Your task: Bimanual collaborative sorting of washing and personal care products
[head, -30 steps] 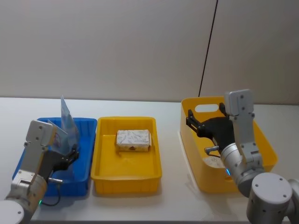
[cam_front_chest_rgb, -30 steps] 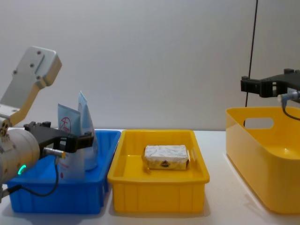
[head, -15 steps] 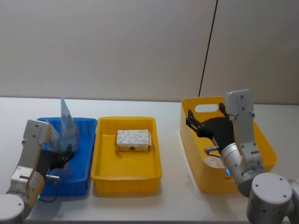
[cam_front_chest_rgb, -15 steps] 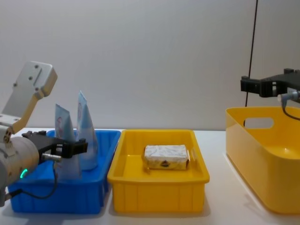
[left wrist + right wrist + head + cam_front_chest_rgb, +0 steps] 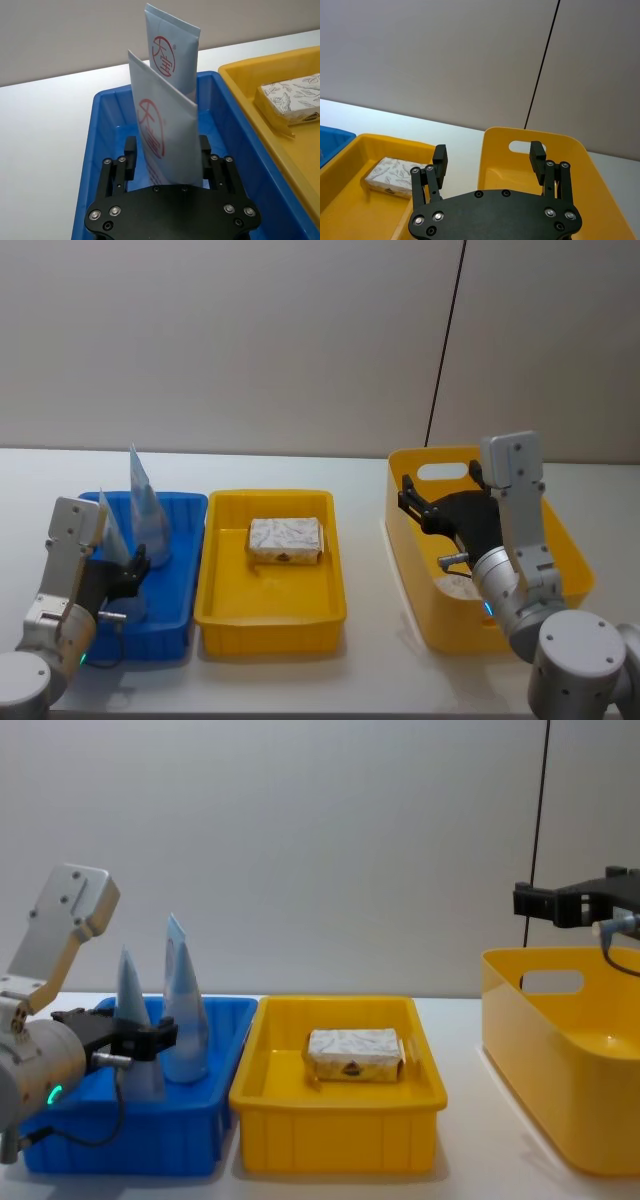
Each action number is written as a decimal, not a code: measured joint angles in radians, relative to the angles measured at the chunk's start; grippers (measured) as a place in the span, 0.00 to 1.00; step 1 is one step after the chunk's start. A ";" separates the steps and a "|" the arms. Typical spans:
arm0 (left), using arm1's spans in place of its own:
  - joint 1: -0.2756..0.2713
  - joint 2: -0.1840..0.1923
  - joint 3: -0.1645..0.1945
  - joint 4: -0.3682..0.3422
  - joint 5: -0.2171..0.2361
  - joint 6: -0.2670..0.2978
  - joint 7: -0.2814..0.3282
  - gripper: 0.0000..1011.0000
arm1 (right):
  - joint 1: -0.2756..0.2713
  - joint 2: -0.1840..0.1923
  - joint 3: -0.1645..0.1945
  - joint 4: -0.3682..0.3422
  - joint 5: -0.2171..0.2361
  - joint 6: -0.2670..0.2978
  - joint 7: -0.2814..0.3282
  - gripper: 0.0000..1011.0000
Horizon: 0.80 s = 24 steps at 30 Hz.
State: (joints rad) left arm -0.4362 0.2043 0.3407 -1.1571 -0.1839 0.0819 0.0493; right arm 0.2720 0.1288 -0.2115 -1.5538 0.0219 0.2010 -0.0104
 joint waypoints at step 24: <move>0.012 0.006 -0.024 -0.041 0.001 -0.040 -0.041 0.28 | 0.000 0.000 0.000 0.000 0.000 0.000 0.000 0.99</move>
State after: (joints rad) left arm -0.4239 0.2099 0.3165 -1.1983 -0.1824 0.0423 0.0082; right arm 0.2721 0.1288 -0.2116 -1.5537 0.0219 0.2010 -0.0104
